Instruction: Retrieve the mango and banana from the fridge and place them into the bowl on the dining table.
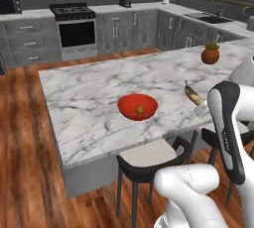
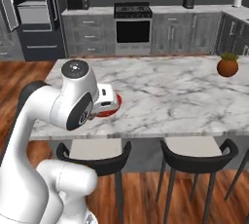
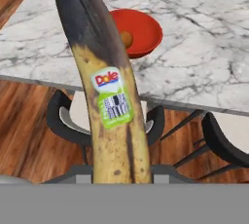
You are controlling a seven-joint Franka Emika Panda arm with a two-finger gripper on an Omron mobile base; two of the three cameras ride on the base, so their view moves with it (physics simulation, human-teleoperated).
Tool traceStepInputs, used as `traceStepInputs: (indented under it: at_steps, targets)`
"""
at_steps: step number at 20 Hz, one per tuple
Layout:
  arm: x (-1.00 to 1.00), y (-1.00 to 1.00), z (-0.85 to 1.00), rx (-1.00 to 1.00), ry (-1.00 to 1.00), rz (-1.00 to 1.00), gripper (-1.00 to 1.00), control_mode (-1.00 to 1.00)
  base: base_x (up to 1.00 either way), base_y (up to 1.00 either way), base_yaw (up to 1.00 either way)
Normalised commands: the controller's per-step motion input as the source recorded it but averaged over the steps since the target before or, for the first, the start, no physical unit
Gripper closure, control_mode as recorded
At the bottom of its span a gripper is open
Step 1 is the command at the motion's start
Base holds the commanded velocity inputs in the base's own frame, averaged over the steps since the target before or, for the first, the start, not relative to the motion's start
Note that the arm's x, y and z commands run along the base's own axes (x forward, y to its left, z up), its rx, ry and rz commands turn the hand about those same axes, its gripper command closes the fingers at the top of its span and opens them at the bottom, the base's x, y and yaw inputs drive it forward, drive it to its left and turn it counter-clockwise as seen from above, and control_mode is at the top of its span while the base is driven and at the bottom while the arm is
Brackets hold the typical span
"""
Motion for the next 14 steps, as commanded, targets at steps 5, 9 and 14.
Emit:
traceStepInputs:
  at_steps: [5, 9, 14]
  targets:
    - [0.00, 0.00, 0.00, 0.00, 0.00, 0.00, 1.00, 1.00, 1.00, -0.15, 0.17]
    - [0.00, 0.00, 0.00, 0.00, 0.00, 0.00, 1.00, 1.00, 1.00, -0.01, 0.32]
    - [0.00, 0.00, 0.00, 0.00, 0.00, 0.00, 1.00, 1.00, 0.95, 0.00, 0.37]
